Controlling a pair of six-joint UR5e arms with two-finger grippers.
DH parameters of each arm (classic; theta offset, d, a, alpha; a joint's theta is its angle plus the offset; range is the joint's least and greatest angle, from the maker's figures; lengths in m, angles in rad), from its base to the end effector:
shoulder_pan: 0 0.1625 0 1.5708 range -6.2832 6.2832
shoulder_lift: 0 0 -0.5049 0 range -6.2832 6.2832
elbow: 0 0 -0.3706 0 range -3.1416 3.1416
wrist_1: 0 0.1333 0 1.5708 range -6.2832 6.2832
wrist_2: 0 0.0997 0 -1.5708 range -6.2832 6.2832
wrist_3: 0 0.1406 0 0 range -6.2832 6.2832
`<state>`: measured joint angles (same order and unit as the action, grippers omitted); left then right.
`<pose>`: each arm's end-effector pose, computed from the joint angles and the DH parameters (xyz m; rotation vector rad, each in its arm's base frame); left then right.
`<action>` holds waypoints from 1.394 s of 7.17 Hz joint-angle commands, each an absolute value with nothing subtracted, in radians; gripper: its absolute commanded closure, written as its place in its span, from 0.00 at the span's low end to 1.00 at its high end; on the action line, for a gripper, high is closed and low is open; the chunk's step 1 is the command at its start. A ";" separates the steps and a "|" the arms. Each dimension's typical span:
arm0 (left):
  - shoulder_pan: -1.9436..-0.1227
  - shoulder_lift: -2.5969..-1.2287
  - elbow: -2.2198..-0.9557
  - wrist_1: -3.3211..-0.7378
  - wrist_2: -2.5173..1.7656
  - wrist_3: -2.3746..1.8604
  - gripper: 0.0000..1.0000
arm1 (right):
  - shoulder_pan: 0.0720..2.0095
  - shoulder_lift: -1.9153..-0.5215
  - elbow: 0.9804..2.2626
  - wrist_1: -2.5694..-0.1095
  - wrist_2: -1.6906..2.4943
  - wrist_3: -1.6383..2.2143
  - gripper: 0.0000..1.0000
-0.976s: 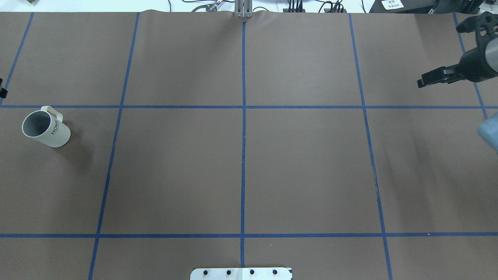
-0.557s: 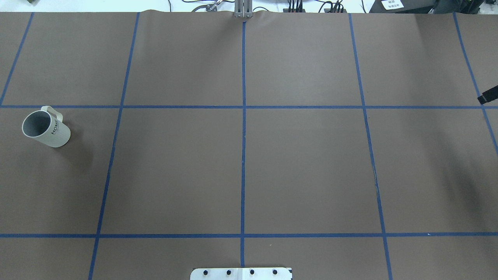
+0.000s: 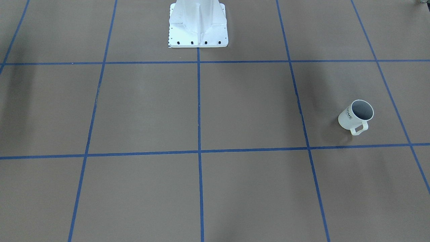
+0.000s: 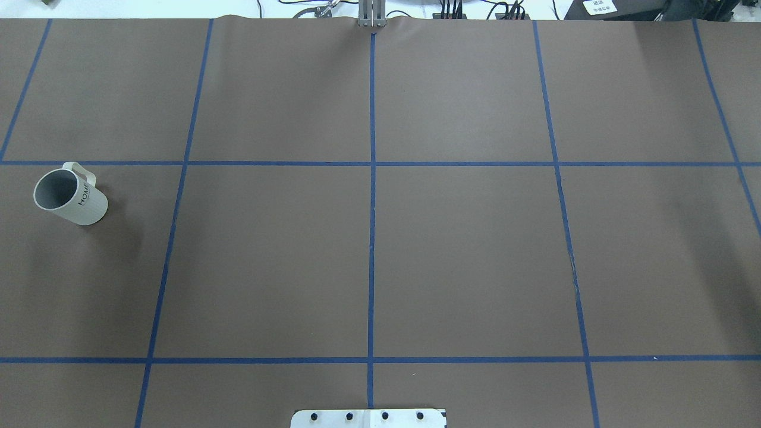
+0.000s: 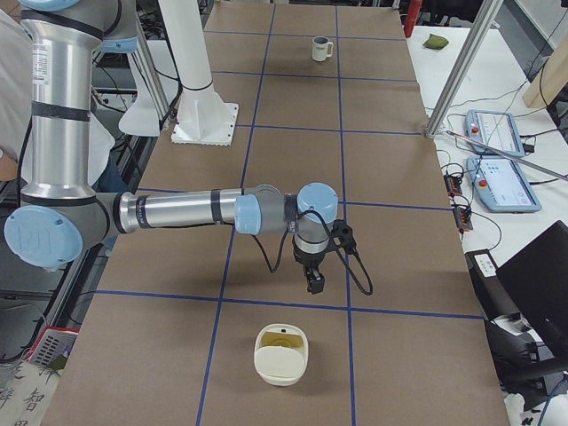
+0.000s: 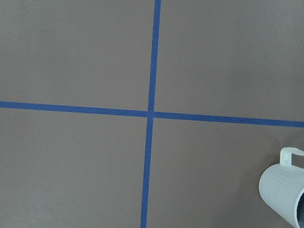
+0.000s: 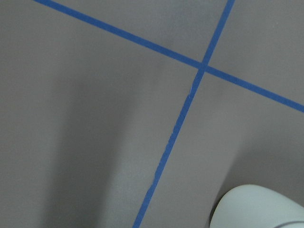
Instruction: Left arm hands cup to right arm to dump lemon
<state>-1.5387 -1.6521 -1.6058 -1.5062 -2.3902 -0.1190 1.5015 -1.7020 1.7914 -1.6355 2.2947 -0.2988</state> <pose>-0.0141 -0.5143 0.7134 -0.0132 0.8207 -0.0608 0.0120 -0.4071 0.7328 0.1069 -0.7205 -0.3607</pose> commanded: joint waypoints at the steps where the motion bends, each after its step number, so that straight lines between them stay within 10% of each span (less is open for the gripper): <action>1: -1.540 -1.654 -1.615 -1.473 -2.390 -0.118 0.00 | 1.505 -1.732 1.801 -1.634 2.302 -0.307 0.00; 10: -1.531 -1.539 -1.707 -1.440 -2.335 0.004 0.00 | 1.505 -1.726 1.782 -1.601 2.299 -0.290 0.00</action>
